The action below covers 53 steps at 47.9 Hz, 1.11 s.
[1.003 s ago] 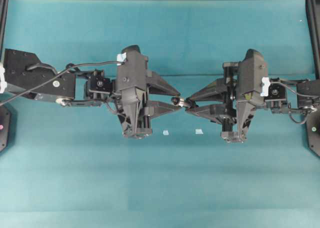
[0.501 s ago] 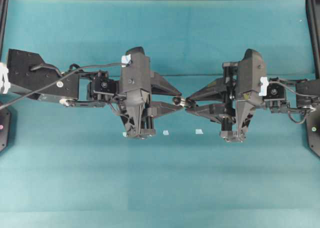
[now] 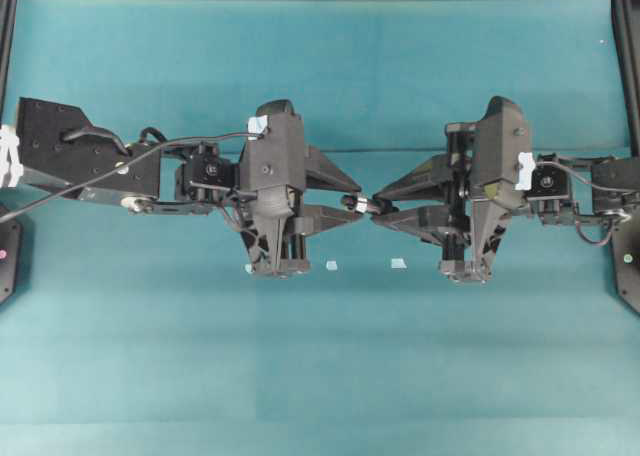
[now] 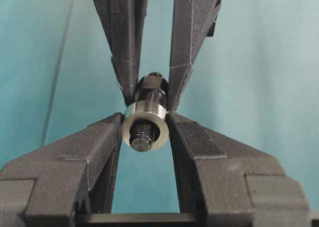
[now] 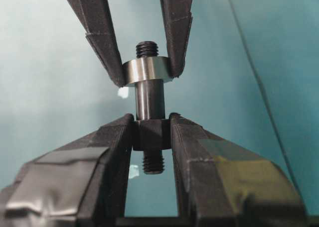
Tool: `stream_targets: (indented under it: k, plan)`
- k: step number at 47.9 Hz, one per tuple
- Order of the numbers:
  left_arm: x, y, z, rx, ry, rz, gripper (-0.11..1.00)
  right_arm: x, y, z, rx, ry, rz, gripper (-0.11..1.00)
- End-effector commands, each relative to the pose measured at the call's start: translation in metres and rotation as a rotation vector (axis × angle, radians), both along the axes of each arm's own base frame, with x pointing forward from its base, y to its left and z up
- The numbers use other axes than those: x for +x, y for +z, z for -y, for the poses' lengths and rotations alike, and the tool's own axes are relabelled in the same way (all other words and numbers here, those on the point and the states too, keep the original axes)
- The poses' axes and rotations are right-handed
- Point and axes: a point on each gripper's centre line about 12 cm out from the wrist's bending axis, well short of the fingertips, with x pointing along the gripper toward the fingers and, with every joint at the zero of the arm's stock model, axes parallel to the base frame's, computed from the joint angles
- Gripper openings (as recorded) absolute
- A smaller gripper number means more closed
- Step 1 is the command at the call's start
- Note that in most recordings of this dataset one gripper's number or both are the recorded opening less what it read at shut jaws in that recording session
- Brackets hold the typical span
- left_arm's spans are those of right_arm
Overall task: Insert the washer onto the shaft with both hands.
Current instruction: 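Push the washer with the left gripper down the shaft toward the collar, then open the left gripper to release the washer on the shaft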
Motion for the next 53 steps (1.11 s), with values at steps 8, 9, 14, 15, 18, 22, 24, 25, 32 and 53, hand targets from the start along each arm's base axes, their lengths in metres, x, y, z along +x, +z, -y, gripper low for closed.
stream_targets:
  k: [8, 9, 14, 15, 18, 22, 24, 25, 32, 53]
  plan:
    - [0.003, 0.009, 0.003, 0.005, -0.010, -0.017, 0.37, 0.009, 0.012, 0.002, -0.019, 0.007, -0.001, 0.00]
    - [0.004, 0.009, 0.003, 0.005, -0.010, -0.020, 0.37, 0.010, 0.012, 0.002, -0.021, 0.009, -0.004, 0.00]
    - [0.007, 0.010, 0.002, 0.019, -0.015, -0.034, 0.37, 0.015, 0.010, 0.002, -0.032, 0.019, -0.042, 0.00]
    - [0.007, 0.011, 0.003, 0.023, -0.018, -0.034, 0.37, 0.016, 0.010, 0.002, -0.036, 0.021, -0.047, 0.00]
    - [0.009, 0.012, 0.003, 0.039, -0.027, -0.049, 0.37, 0.019, 0.009, 0.002, -0.043, 0.027, -0.060, 0.00]
    - [0.009, 0.012, 0.003, 0.059, -0.040, -0.088, 0.37, 0.021, 0.009, 0.001, -0.051, 0.032, -0.063, 0.00]
    - [0.008, 0.012, 0.003, 0.068, -0.045, -0.111, 0.37, 0.021, 0.009, 0.001, -0.053, 0.033, -0.063, 0.00]
    - [0.007, 0.012, 0.003, 0.071, -0.048, -0.122, 0.37, 0.021, 0.009, 0.001, -0.054, 0.034, -0.063, 0.00]
    - [0.003, 0.008, 0.003, 0.087, -0.060, -0.176, 0.37, 0.019, 0.010, 0.001, -0.053, 0.033, -0.062, 0.00]
    - [0.011, 0.014, 0.000, 0.105, -0.061, -0.159, 0.37, 0.021, 0.012, 0.001, -0.053, 0.034, -0.056, 0.00]
